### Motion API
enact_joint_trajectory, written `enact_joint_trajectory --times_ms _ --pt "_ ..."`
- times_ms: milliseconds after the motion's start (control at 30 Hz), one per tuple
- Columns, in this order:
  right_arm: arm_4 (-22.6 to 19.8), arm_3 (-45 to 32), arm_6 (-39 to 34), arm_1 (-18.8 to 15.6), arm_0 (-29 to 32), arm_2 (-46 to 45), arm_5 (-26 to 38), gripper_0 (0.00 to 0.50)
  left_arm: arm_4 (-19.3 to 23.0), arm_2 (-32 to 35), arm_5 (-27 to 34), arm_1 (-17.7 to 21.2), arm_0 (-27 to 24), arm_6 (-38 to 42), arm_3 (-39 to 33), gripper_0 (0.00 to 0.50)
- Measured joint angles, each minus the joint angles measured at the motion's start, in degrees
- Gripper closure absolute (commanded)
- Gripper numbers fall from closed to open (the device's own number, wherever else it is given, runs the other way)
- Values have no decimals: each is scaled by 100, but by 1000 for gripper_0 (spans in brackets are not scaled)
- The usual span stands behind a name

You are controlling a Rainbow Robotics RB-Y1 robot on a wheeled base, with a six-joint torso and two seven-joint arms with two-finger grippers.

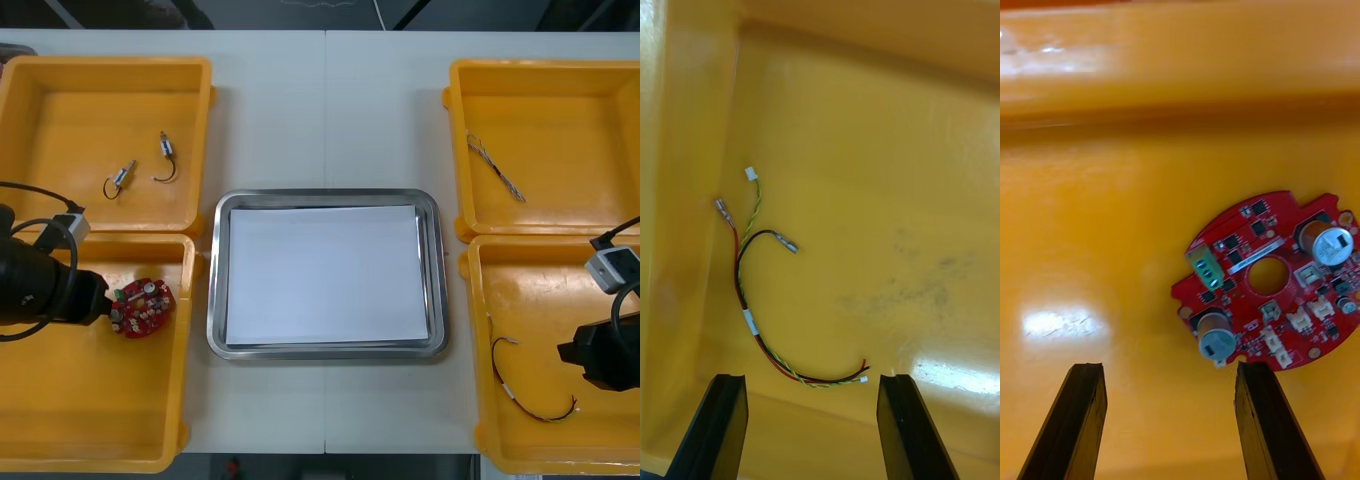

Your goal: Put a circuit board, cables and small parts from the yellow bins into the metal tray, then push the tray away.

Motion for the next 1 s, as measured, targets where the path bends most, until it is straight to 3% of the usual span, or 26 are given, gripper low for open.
enact_joint_trajectory --times_ms 300,567,667,900,933,1000 --pt "464 0 747 0 506 338 -714 0 -96 -377 -399 0 -45 148 192 0" --pt "1797 -1 747 8 699 1254 -1149 0 -182 -537 -551 0 -55 150 345 0" --pt "2106 -1 743 54 717 1556 -1160 0 -186 -541 -555 0 -59 150 382 0" --pt "2274 -1 664 265 814 1747 -1176 0 -234 -645 -608 0 -60 150 447 0" --pt "2282 -1 664 287 834 1747 -1196 0 -236 -661 -609 0 -60 150 447 12" --pt "2291 -1 664 316 878 1747 -1239 0 -236 -666 -613 0 -60 151 447 262"
